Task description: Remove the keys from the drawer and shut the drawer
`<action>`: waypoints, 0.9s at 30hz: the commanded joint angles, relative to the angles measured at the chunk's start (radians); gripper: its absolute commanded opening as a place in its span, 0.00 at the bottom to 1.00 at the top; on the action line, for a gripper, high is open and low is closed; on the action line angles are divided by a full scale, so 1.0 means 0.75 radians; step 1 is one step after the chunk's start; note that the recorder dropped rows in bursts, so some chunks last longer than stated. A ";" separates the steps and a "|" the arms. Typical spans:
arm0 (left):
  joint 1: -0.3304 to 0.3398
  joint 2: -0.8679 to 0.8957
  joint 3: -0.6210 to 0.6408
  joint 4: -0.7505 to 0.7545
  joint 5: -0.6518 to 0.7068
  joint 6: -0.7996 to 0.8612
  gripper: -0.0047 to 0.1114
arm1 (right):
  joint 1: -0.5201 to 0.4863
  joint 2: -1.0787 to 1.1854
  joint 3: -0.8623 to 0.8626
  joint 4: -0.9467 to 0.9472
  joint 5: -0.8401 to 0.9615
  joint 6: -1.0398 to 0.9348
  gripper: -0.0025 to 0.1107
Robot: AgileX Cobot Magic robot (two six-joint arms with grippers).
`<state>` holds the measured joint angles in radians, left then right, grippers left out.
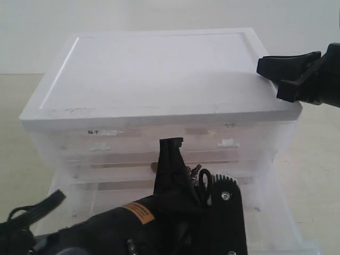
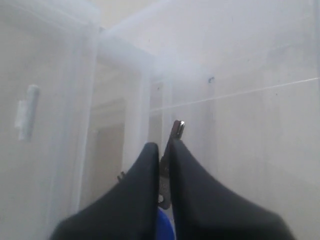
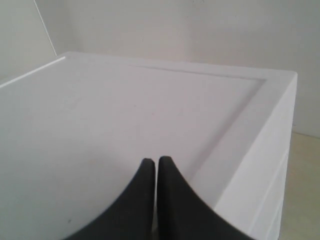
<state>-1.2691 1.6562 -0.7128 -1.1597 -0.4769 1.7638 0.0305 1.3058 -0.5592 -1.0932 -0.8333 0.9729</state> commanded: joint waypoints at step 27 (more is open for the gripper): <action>0.017 -0.502 0.158 -0.282 0.746 0.077 0.08 | 0.003 -0.004 0.000 -0.025 0.042 -0.002 0.02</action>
<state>-1.2561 1.2791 -0.6158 -1.3601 0.0158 1.8173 0.0305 1.3058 -0.5592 -1.0932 -0.8277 0.9729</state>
